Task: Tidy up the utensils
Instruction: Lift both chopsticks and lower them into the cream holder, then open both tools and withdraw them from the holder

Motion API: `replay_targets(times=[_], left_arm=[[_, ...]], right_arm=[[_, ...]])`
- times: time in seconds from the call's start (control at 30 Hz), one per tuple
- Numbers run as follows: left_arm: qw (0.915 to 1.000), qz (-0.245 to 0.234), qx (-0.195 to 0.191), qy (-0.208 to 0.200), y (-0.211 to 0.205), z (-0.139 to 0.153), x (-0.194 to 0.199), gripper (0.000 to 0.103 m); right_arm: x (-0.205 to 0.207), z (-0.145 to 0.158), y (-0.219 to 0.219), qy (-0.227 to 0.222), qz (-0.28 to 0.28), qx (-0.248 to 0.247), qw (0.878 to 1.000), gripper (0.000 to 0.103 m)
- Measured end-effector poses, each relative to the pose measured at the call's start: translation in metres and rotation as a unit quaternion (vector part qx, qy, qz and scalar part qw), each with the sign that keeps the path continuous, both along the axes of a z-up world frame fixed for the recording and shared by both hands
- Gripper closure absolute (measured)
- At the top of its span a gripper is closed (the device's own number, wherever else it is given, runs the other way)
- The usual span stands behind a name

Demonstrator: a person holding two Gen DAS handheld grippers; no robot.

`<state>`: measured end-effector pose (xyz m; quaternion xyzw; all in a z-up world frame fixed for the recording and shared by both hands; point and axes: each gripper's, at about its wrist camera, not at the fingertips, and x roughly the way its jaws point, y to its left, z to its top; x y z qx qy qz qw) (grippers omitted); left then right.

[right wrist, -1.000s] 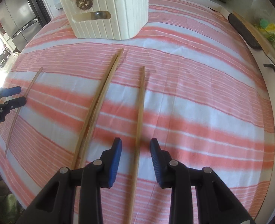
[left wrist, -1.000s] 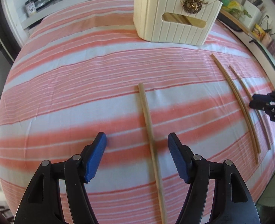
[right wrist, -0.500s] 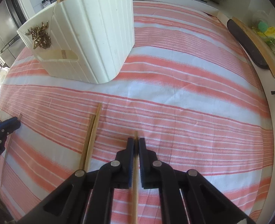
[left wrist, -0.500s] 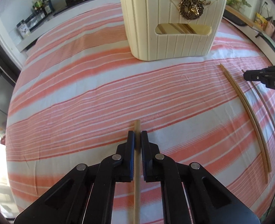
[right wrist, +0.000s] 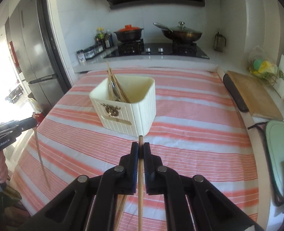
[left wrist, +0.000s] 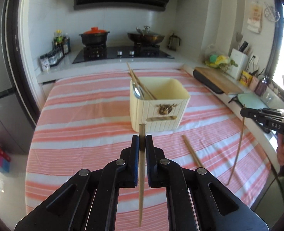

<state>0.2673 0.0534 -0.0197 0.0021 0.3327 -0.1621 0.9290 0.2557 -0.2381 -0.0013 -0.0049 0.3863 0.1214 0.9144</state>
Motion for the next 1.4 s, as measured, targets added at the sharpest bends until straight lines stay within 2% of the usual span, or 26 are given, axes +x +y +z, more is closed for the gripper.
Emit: replay_targets(times=[0.17,0.27,0.5,0.7,0.87,1.03,1.17,1.3,1.4], left_arm=[[0.9989,-0.009,-0.041,-0.020,0.004,0.028,-0.018,0.098],[0.9981,-0.012,-0.052,-0.029,0.004,0.035,-0.024,0.098],[0.9969,-0.014,-0.065,-0.042,0.006,0.048,-0.025,0.098],[0.9951,-0.015,-0.066,-0.072,0.003,0.070,-0.016,0.098],[0.9926,-0.011,-0.077,-0.094,0.002,0.095,0.008,0.098],[0.9868,-0.003,-0.081,-0.140,-0.005,0.130,0.040,0.098],[0.9840,0.012,-0.067,-0.164,-0.018,0.138,0.076,0.098],[0.9885,0.016,-0.066,-0.135,-0.031,0.116,0.121,0.098],[0.9947,0.011,-0.061,-0.083,-0.041,0.087,0.155,0.098]], right_arm=[[-0.027,0.041,-0.001,-0.049,0.011,0.021,0.999,0.098],[-0.034,0.057,0.000,-0.072,0.018,0.034,0.997,0.098],[-0.033,0.074,0.005,-0.102,0.021,0.047,0.993,0.098],[-0.016,0.090,0.011,-0.116,0.021,0.049,0.992,0.098],[0.011,0.113,0.023,-0.138,0.028,0.040,0.989,0.098],[0.049,0.143,0.033,-0.175,0.031,0.043,0.983,0.098],[0.080,0.157,0.040,-0.207,0.033,0.042,0.977,0.098],[0.115,0.144,0.051,-0.207,0.034,0.022,0.977,0.098],[0.148,0.116,0.057,-0.171,0.038,0.006,0.985,0.098]])
